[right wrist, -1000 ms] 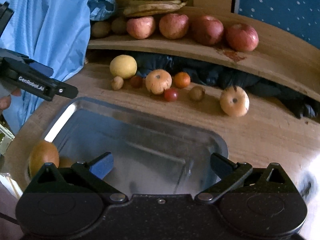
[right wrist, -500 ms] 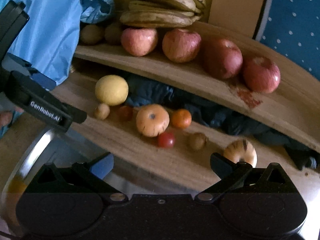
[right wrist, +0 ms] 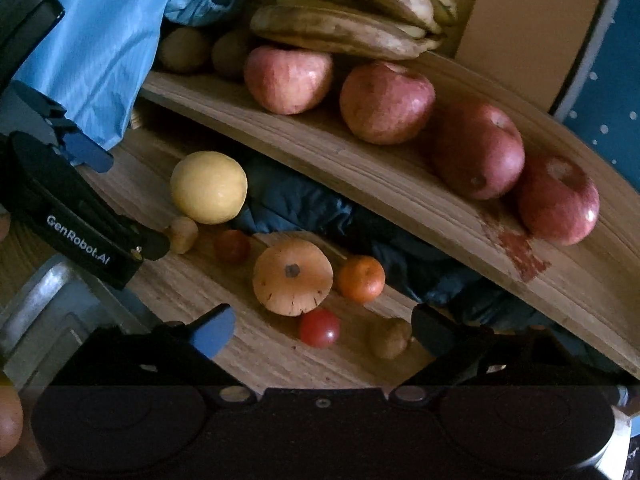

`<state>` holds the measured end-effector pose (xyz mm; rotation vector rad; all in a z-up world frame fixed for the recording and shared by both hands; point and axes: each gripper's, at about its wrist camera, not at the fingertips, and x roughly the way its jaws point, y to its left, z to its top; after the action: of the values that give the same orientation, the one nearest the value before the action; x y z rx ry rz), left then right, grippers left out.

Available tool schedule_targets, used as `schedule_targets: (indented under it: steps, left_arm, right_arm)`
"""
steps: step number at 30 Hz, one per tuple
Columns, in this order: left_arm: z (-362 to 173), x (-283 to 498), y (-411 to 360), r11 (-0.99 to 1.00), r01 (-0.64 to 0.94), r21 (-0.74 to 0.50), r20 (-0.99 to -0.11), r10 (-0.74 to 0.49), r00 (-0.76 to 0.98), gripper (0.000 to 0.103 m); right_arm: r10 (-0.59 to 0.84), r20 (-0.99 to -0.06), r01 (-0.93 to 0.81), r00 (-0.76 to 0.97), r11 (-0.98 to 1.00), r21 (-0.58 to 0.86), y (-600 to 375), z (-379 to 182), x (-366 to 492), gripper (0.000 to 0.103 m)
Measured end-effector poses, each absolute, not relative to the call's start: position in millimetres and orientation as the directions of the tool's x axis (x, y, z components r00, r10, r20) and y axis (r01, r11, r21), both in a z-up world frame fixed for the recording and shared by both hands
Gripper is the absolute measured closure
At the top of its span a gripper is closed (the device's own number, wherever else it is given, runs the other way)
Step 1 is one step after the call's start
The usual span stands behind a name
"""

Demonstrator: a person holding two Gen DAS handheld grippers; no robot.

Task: Organize fruits
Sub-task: 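Close the left gripper on a small brown fruit while the right grips a pale orange round fruit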

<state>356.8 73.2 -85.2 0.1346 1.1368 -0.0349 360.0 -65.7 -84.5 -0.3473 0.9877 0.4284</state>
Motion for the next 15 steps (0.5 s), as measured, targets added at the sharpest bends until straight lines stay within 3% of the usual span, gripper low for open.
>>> schedule_targets:
  steps: [7, 15]
  left_arm:
    - [-87, 361, 68, 0.988, 0.142, 0.060, -0.897, -0.009, 0.442, 0.006]
    - [-88, 361, 63, 0.987, 0.161, -0.020, -0.889, -0.091, 0.448, 0.026]
  right_arm:
    - [0.215, -0.857, -0.528, 0.468, 0.846, -0.076, -60, -89, 369, 0.021]
    - [0.235, -0.861, -0.572, 0.452, 0.817, -0.077, -51, -94, 374, 0.029]
